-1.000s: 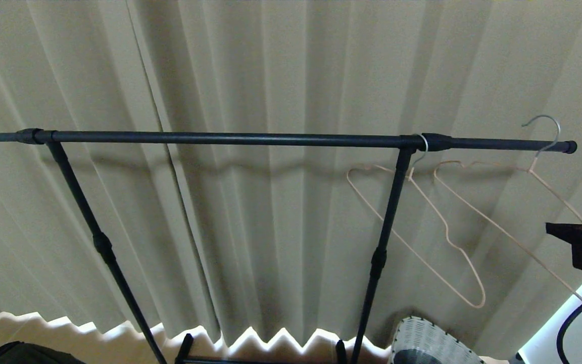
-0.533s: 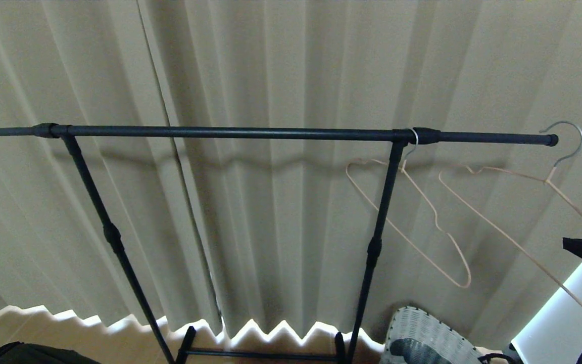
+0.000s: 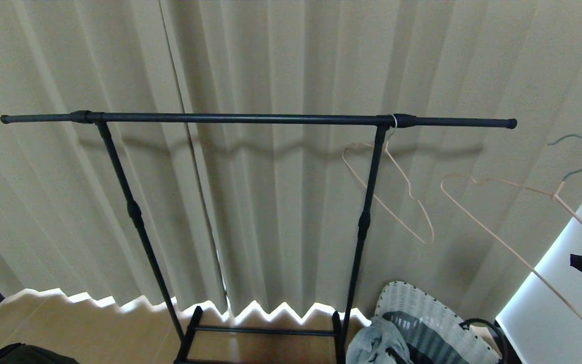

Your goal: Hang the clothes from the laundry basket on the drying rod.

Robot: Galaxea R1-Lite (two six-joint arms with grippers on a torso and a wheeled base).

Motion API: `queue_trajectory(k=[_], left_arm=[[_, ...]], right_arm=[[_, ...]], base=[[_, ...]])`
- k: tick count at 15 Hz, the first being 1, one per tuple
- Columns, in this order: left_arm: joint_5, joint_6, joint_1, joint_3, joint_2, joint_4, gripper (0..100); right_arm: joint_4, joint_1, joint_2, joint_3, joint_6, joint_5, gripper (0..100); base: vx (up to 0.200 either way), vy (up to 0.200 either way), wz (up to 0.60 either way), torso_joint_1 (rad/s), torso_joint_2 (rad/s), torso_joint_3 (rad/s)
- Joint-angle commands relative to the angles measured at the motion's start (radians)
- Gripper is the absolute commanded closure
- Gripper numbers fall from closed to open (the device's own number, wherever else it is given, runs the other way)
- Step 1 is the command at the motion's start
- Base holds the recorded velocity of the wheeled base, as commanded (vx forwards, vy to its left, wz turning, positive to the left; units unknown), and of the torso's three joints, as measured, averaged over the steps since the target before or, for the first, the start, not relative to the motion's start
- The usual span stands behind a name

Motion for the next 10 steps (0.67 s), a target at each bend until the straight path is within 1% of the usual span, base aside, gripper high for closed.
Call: queue_trajectory(k=[1,2,3,5,8,10], left_arm=[[0.0,-0.001,-0.001,0.0,0.002,-0.001,100],[0.0,-0.001,-0.001,0.0,0.002,-0.001,100],[0.0,-0.003,0.001,0.0,0.002,-0.001,100],[0.0,-0.006,-0.001,0.0,0.002,-0.003,100],[0.0,-0.006,0.001,-0.001,0.003,0.002,100],[0.0,-0.006,0.001,-0.001,0.003,0.002,100]], right_arm=[[-0.001,0.001,-0.03,0.001,0.014,0.033,100],[-0.001,0.001,-0.04,0.001,0.02,0.059,100],[-0.001,0.001,-0.059,0.004,0.037,0.107,100],[0.001,0.006,-0.079,0.007,0.056,0.156,100],[0.001,0.053,-0.093,0.022,0.056,0.164,100],[0.001,0.093,-0.102,0.028,0.056,0.164,100]], base=[[0.0,0.0,0.0,0.0,0.0,0.0],[0.0,0.0,0.0,0.0,0.0,0.0],[0.0,0.0,0.0,0.0,0.0,0.0],[0.0,0.0,0.0,0.0,0.0,0.0],[0.0,0.0,0.0,0.0,0.0,0.0],[0.0,0.2,0.0,0.0,0.0,0.002]])
